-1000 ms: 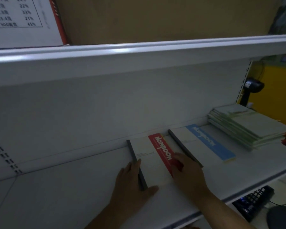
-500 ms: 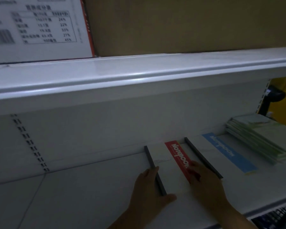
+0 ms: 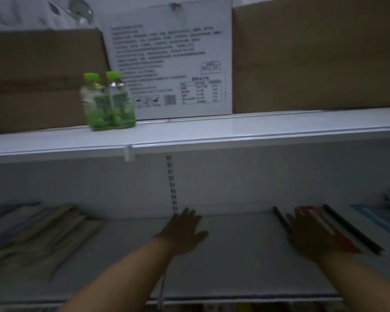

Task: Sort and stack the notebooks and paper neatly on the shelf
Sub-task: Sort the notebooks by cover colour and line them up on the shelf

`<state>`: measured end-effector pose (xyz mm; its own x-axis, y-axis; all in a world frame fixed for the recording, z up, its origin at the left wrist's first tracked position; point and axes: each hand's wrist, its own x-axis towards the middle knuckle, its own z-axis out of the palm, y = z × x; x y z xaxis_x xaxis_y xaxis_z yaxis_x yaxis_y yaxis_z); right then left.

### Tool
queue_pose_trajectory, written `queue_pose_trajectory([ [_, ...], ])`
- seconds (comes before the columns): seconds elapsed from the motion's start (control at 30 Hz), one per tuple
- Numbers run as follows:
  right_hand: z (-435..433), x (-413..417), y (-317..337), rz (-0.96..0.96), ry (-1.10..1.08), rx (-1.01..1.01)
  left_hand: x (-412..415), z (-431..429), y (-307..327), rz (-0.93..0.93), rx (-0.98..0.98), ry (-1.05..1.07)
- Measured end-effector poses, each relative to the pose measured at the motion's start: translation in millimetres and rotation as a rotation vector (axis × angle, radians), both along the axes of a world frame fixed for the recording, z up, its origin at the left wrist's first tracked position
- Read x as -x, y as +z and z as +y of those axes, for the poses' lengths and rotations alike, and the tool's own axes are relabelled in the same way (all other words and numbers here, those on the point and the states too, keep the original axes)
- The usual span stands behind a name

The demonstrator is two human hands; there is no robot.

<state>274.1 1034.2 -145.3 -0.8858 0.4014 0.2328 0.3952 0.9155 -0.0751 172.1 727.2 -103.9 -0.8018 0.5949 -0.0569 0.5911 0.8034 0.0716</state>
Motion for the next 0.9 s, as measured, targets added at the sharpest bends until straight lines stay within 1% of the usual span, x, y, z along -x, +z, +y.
queue_pose_trajectory([
  [0.03, -48.5, 0.5, 15.8, -0.05, 0.11, -0.053, 2.6, -34.3, 11.7, 0.034, 0.037, 0.062],
  [0.1, -136.4, 4.6, 32.1, -0.167, 0.265, 0.055, -3.3, -100.2, 35.8, 0.1, 0.079, 0.175],
  [0.13, -174.5, 11.0, 33.7, -0.186, 0.374, 0.075, -11.4, -130.9, 44.9, 0.122, 0.074, 0.226],
  [0.23, -278.9, 21.9, 35.0, -0.239, 0.645, -0.011, -46.0, -218.4, 58.5, 0.188, 0.024, 0.35],
  [0.33, -368.2, 19.8, 41.2, -0.314, 0.815, -0.06, -88.1, -300.6, 58.9, 0.19, 0.024, 0.447],
  [0.5, -457.2, 20.1, 44.8, -0.314, 0.952, -0.113, -123.5, -391.3, 51.9, 0.134, -0.005, 0.568],
  [0.67, -515.4, 45.4, 40.9, -0.312, 1.078, -0.155, -125.4, -450.9, 49.3, 0.153, -0.137, 0.609],
  [0.77, -545.2, 74.8, 44.6, -0.199, 1.127, -0.126, -111.4, -471.4, 44.6, 0.158, -0.198, 0.641],
  [0.9, -586.1, 124.4, 48.1, -0.018, 1.169, -0.006, -83.4, -483.8, 42.7, 0.109, -0.222, 0.708],
])
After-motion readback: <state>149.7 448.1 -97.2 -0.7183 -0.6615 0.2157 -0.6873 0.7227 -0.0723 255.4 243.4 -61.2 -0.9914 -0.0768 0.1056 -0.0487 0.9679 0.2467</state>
